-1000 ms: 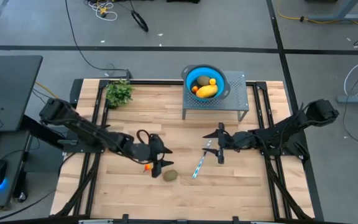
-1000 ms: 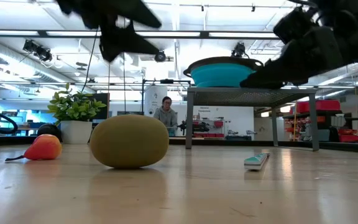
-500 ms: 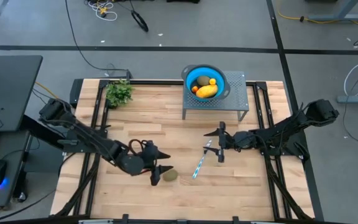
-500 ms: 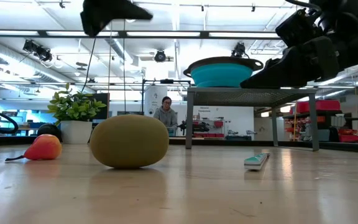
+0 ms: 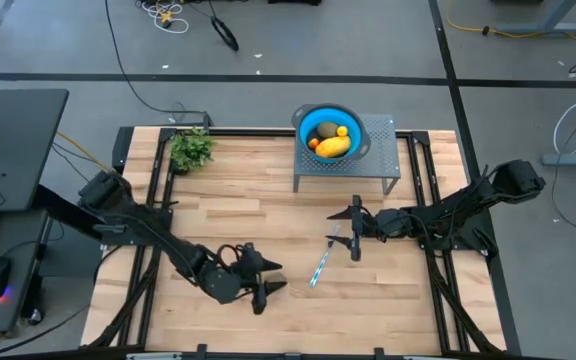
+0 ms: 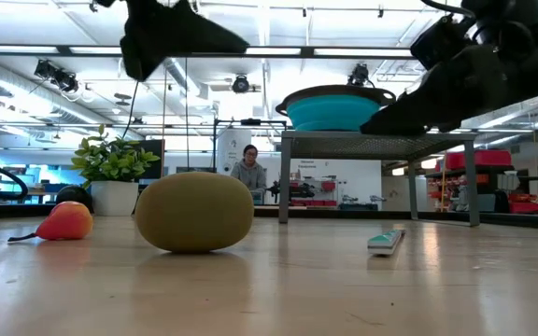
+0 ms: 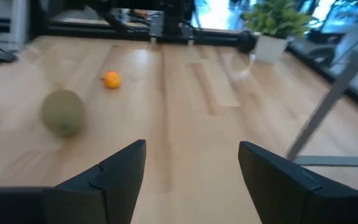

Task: Pick & Place Fruit
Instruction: Put the kiwi into the blue strainer bowl on the shelf

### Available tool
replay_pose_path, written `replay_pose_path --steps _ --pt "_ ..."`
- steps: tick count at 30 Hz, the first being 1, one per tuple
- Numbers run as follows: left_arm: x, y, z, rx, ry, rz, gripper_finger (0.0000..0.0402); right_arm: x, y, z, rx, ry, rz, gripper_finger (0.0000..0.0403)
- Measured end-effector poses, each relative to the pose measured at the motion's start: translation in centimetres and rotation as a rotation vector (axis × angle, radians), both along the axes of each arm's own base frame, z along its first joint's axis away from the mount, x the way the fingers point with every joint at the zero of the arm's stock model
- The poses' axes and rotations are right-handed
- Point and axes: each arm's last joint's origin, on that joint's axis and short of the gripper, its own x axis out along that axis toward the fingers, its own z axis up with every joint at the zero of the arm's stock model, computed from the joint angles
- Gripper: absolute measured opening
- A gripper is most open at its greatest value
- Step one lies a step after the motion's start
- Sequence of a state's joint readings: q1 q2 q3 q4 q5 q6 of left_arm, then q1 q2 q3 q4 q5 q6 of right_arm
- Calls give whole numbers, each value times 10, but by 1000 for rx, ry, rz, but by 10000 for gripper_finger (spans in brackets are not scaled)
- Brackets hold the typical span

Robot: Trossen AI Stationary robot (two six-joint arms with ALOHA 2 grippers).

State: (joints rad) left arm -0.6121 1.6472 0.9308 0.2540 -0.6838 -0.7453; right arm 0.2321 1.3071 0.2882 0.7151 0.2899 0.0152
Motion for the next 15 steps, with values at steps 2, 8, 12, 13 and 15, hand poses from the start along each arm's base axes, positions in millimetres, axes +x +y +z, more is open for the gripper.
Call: replay_pose_path --steps 2,8,12,13,15 --pt "3 -4 -5 41 37 -15 247 0 2 0 40 3 23 268" --pt "2 -9 -3 127 222 -47 247 -2 11 -1 114 11 49 268" --pt "-1 -8 -4 133 321 -73 247 -3 15 0 136 -1 40 268" --pt "-1 -8 -4 134 320 -79 247 -4 16 0 133 -3 35 268" --pt "-1 -8 -4 148 318 -87 248 -4 16 0 125 -7 17 268"
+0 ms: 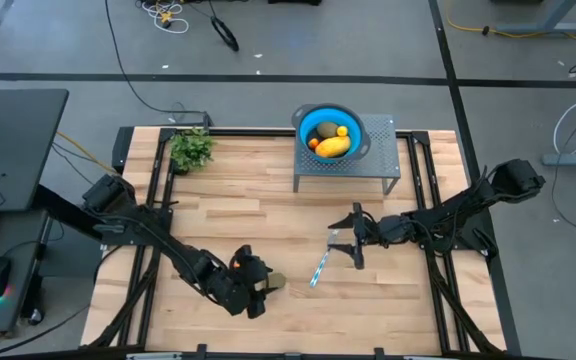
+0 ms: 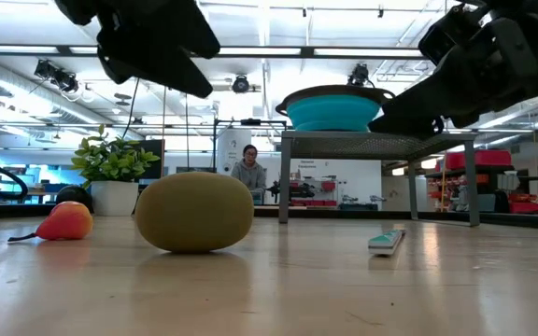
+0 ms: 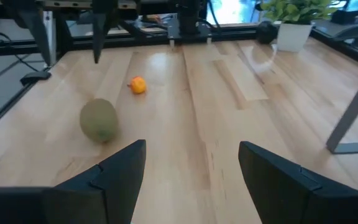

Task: Pick & Place Fruit
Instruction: Put the kiwi into the blue strainer bowl on the shelf

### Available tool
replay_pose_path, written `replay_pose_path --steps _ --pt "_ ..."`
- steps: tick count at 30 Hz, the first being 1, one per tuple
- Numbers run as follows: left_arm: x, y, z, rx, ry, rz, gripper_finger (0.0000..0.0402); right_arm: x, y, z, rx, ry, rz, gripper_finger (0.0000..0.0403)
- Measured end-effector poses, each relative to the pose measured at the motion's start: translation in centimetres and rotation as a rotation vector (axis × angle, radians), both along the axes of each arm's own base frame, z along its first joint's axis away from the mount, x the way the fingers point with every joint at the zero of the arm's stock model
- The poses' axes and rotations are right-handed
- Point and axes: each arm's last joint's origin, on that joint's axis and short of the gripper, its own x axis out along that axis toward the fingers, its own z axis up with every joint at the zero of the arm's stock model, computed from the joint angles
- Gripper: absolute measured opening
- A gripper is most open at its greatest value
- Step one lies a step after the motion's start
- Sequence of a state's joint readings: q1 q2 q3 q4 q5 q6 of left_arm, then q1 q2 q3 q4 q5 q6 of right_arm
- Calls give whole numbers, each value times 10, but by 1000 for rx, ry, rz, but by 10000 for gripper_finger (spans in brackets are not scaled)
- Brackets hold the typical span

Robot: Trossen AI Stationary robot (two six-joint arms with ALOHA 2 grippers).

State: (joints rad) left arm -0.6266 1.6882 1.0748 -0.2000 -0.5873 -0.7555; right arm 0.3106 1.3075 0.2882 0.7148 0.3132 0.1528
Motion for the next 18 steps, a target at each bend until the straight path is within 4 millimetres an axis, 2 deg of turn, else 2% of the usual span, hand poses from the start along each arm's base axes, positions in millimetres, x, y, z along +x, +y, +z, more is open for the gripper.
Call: replay_pose_path --steps 8,13,18 --pt "1 2 0 76 -3 -27 249 0 -1 -1 -14 9 -25 268" --pt "6 7 -1 51 7 -16 277 -1 -1 -3 -18 30 -25 268" --pt "16 4 -24 25 40 -15 322 -1 -2 -3 -69 35 -12 268"
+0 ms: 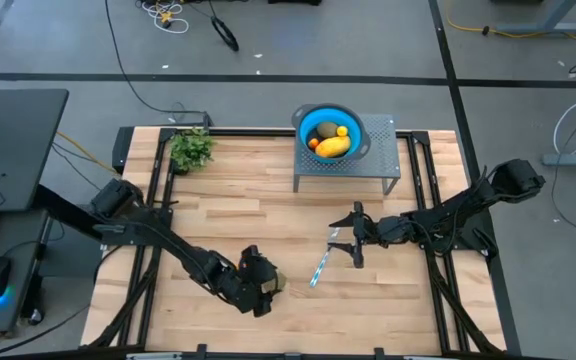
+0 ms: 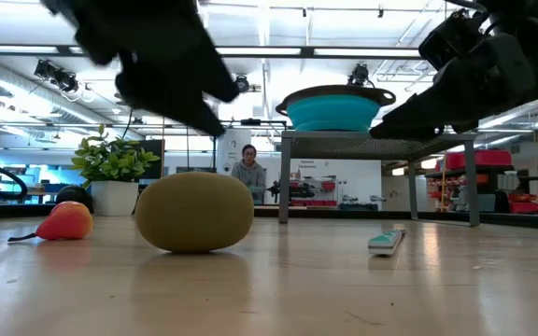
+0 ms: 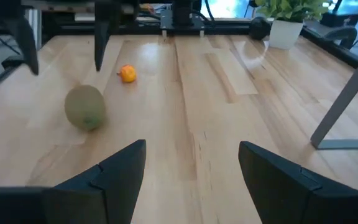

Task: Pick & Place Fruit
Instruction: Put the kiwi into the blue strainer bowl on the shelf

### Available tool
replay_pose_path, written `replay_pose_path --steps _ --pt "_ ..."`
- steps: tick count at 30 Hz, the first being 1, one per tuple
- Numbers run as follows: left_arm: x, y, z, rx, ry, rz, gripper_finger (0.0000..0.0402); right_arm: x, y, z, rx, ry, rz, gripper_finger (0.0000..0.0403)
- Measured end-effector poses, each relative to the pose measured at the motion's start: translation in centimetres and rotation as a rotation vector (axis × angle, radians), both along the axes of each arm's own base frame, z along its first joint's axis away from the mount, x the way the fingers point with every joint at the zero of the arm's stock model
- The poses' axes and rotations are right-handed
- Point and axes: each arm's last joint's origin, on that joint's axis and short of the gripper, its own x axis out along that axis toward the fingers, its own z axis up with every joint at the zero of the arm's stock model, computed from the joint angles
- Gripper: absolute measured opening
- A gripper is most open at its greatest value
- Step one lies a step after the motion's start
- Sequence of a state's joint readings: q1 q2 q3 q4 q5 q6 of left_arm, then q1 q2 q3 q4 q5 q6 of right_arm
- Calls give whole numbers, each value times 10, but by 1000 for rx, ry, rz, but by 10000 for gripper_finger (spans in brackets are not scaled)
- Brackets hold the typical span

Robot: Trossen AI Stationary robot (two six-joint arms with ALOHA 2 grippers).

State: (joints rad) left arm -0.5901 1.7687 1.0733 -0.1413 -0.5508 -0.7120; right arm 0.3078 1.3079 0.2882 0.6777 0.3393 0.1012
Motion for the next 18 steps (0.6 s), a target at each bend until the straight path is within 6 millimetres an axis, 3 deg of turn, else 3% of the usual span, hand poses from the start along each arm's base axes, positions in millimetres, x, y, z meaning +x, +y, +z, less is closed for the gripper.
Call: replay_pose_path --steps 4,12,18 --pt "2 -2 -16 -1 36 30 350 1 -3 1 -71 -5 7 268" --pt "5 -2 -26 7 22 95 365 5 -17 6 -204 -42 -55 268" --pt "9 -4 -58 -10 81 142 365 8 -28 9 -279 -57 -84 268"
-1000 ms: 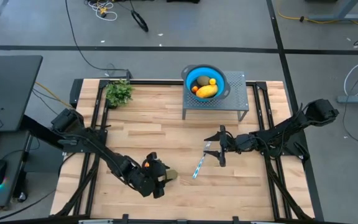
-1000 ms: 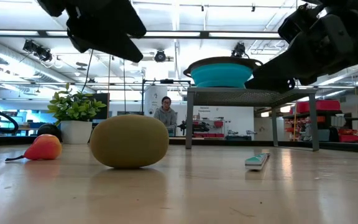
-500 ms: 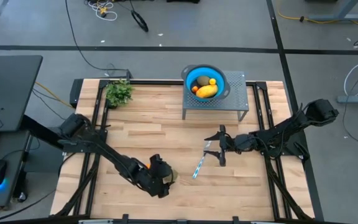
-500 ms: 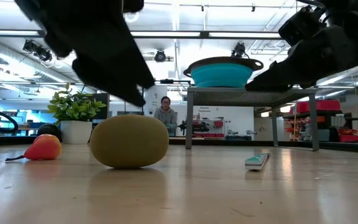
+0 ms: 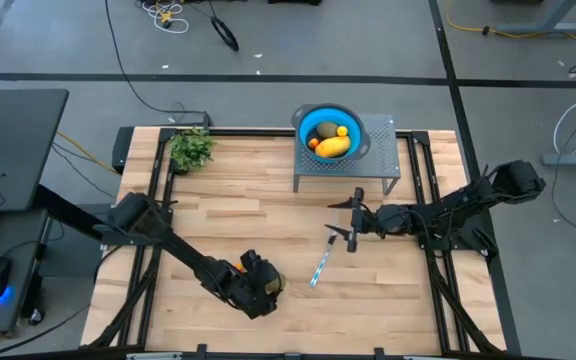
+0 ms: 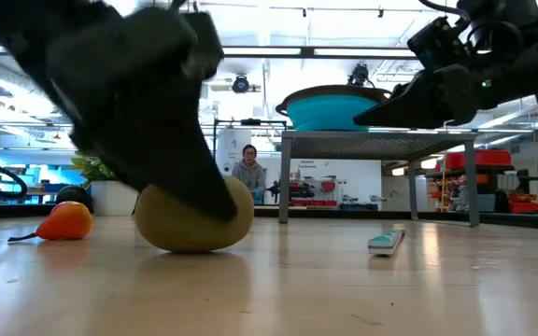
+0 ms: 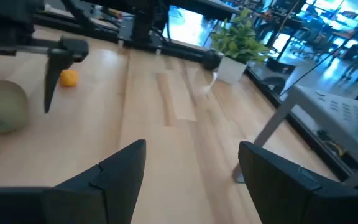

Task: Pick & Place Fruit
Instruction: Put the kiwi into the blue strainer bowl on the shelf

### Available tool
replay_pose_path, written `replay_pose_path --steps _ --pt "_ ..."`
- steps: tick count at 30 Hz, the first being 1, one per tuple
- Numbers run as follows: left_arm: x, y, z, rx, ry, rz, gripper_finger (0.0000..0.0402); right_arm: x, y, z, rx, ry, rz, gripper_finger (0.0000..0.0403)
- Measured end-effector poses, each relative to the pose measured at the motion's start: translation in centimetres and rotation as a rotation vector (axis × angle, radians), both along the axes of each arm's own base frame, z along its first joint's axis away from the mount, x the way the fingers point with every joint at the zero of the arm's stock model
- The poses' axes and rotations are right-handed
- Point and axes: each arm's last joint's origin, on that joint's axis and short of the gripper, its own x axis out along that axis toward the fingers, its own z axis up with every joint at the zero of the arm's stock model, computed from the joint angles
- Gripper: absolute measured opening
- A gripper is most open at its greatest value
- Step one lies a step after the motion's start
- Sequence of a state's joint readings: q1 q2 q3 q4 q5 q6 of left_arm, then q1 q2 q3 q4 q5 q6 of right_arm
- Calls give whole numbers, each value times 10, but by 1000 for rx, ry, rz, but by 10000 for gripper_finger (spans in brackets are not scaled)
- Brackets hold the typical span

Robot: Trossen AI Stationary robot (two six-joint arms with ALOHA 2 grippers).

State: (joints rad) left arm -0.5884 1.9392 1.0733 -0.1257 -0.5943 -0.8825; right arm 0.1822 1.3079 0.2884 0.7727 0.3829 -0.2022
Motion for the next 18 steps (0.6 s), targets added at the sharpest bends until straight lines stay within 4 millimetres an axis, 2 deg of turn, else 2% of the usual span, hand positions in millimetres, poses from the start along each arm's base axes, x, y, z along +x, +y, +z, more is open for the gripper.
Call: replay_pose_path --steps 4,12,18 --pt "1 0 -15 11 10 46 364 1 -5 0 -16 7 -17 268" --pt "3 1 -16 43 33 8 359 0 -8 -3 24 34 4 268" --pt "5 5 -17 64 81 -39 302 0 -8 -6 87 52 -14 268"
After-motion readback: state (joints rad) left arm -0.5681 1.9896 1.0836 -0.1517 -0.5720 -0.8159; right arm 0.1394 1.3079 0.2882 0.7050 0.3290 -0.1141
